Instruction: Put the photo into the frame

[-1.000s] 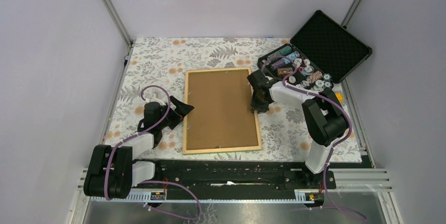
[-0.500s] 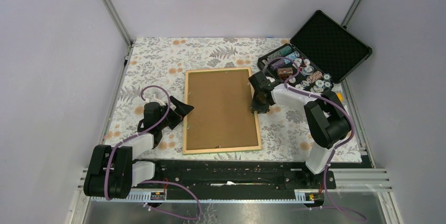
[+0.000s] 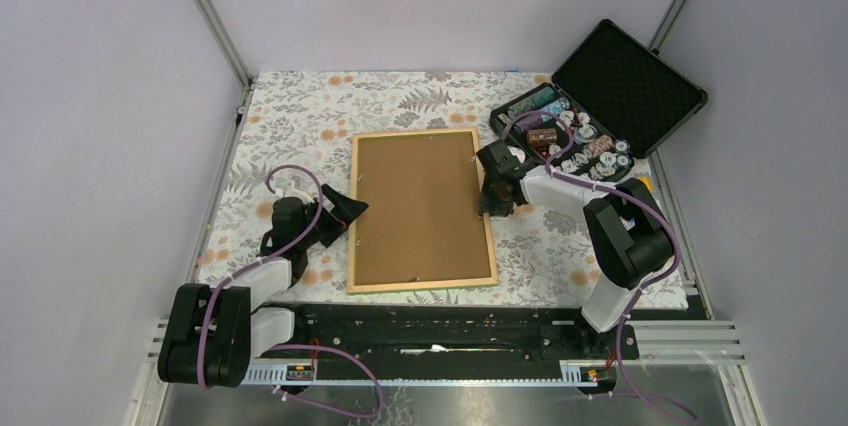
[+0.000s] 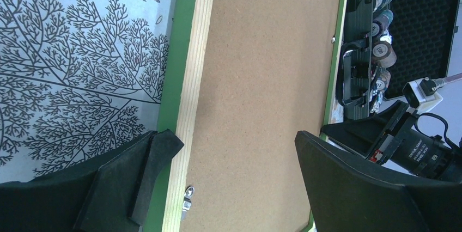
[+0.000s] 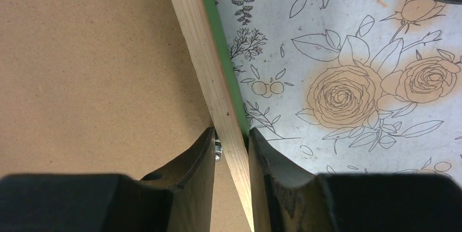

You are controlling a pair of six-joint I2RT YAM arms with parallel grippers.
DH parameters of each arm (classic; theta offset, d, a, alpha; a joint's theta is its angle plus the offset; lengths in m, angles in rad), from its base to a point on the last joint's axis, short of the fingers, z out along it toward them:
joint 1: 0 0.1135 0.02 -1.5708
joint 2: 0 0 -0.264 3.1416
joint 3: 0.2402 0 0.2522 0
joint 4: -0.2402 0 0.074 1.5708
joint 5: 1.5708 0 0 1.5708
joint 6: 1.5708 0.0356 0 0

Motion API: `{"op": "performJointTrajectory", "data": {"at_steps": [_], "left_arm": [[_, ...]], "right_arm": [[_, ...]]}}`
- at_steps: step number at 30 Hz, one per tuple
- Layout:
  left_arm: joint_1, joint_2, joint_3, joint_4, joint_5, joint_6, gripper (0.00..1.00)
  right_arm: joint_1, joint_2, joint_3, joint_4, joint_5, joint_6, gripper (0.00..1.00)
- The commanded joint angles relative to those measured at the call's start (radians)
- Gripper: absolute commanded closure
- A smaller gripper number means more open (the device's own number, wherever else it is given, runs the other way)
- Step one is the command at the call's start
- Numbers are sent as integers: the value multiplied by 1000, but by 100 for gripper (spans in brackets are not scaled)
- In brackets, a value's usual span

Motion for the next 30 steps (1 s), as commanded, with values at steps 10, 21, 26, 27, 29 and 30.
{"op": "performJointTrajectory", "data": {"at_steps": [10,21,26,27,29,30], "left_arm": [[-1,-50,-18,23,10,-4,1],[-1,-39,53,-70,62,50,1],[-3,-135,141,-328,7,92,1],[-6,-154,162,-383,-5,100,1],[-21,-186,210,-493,-27,113,1],[-28,-199,230,-547,-41,116,1]], "right_arm": [[-5,-14,-1,130,-40,-32,100],[-19,-18,-51,223,-57,-53,100],[-19,-26,-68,239,-42,-80,100],[-19,-29,-76,244,-44,-84,100],[-19,-34,-87,263,-51,-88,100],[-19,-34,-88,267,-53,-89,100]]}}
